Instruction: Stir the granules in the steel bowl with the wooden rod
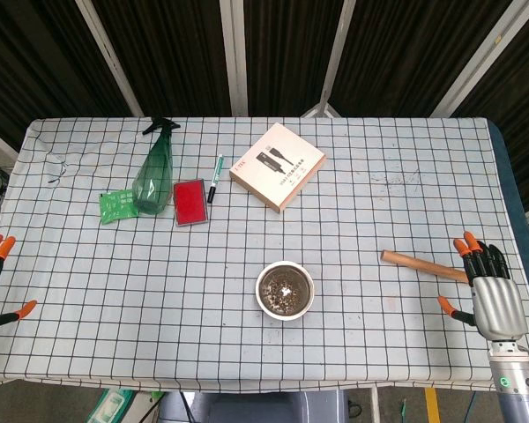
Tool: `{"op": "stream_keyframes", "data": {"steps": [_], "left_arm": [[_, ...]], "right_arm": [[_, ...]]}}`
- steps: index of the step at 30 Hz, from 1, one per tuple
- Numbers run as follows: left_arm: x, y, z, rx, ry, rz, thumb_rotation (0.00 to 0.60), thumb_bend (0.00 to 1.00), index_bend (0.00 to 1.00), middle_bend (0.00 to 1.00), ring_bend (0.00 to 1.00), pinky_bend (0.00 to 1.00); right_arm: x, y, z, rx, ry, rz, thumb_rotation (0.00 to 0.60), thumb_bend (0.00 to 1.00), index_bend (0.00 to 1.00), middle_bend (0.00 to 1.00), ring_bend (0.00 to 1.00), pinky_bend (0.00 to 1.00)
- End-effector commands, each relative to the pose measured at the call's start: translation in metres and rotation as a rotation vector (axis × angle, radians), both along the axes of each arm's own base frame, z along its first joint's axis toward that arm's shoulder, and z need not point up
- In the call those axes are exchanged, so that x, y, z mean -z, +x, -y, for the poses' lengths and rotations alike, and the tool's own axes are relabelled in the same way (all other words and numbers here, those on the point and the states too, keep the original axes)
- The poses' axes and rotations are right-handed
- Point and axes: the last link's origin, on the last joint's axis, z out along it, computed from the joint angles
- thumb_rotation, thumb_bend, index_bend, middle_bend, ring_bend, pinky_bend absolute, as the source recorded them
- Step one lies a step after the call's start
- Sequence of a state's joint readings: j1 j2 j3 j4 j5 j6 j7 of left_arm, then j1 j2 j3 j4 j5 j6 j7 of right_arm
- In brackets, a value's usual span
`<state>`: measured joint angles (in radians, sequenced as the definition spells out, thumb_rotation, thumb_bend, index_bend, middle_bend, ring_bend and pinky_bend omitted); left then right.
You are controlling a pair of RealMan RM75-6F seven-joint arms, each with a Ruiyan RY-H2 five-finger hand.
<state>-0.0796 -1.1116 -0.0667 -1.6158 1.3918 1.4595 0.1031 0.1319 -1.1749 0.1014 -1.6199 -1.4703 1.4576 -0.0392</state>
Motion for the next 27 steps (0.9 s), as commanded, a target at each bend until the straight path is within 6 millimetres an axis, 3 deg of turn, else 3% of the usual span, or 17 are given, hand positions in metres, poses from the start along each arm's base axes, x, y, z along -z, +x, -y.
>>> {"op": "stream_keyframes", "data": {"steps": [1,27], "left_arm": [[0.0,0.0,0.0,0.0,0.0,0.0,0.6,0.02,0.0,0.0,0.0,0.0],[-0.003,-0.002,0.0,0.0,0.006,0.01,0.6,0.02,0.0,0.0,0.0,0.0]], "right_arm": [[0.0,0.0,0.0,0.0,0.0,0.0,0.6,0.25,0.0,0.0,0.0,0.0],[0.011,0.011,0.006,-0.002,0.025,0.017,0.6,0.25,0.0,0.0,0.0,0.0]]}}
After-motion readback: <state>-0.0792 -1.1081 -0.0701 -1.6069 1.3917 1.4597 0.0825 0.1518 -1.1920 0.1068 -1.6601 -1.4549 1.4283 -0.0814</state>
